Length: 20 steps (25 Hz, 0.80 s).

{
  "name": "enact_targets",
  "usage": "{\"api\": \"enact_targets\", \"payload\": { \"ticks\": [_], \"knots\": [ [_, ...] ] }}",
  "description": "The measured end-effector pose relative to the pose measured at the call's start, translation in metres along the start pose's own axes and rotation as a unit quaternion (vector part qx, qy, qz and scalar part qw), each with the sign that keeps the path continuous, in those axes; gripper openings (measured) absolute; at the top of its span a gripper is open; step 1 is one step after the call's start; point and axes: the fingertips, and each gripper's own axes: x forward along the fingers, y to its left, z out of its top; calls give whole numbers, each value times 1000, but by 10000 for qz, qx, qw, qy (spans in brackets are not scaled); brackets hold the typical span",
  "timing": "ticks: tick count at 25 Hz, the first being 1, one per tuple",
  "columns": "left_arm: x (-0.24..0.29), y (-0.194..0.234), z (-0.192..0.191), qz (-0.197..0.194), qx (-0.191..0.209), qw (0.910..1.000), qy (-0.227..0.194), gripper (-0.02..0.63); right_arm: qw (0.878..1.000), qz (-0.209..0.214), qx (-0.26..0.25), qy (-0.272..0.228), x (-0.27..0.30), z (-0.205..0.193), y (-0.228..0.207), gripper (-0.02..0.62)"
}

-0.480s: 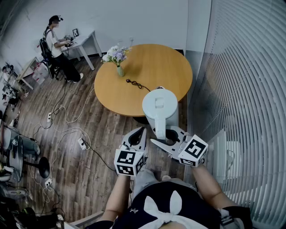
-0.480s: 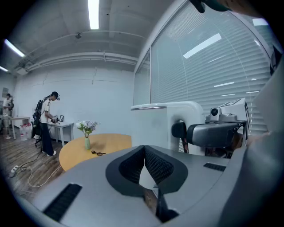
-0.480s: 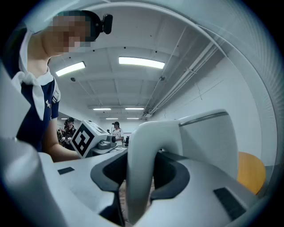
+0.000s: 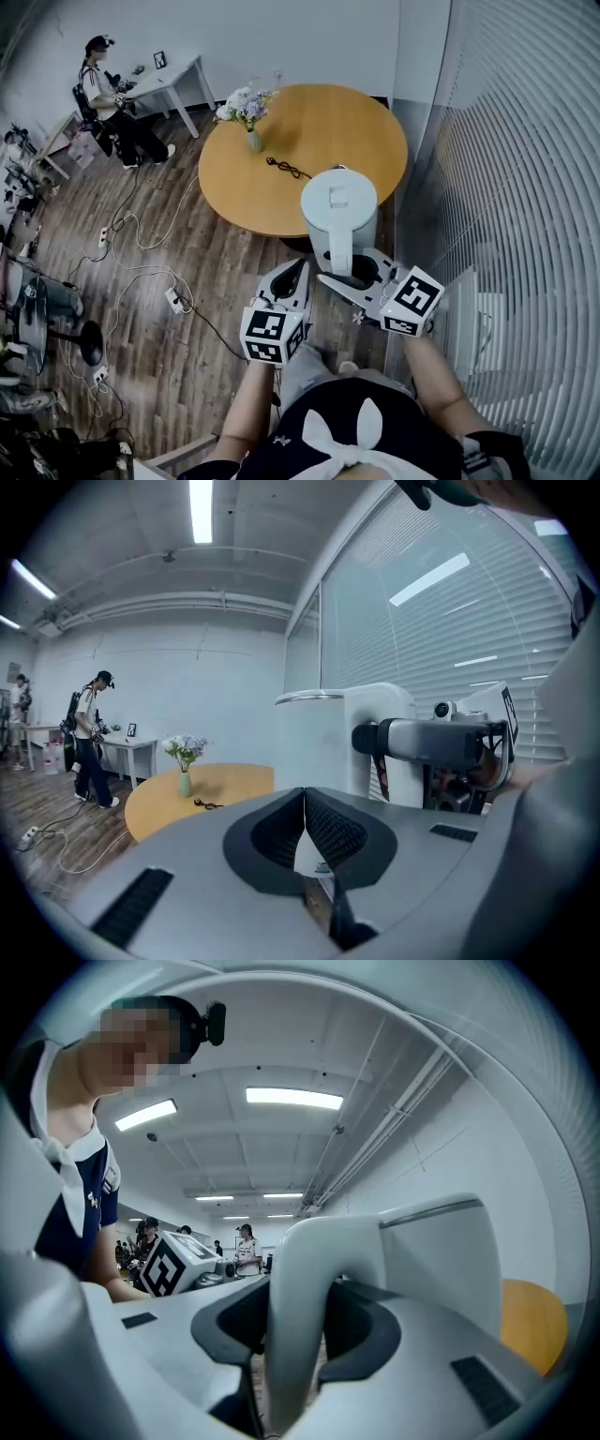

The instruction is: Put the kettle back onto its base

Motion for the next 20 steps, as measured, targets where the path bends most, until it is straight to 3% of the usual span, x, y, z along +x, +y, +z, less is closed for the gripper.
{"api": "enact_targets", "payload": {
  "ticks": [20],
  "knots": [
    [63, 28, 22, -192, -70, 9998, -70, 28, 9998, -76, -114, -115, 29, 32, -73, 149]
  ]
}}
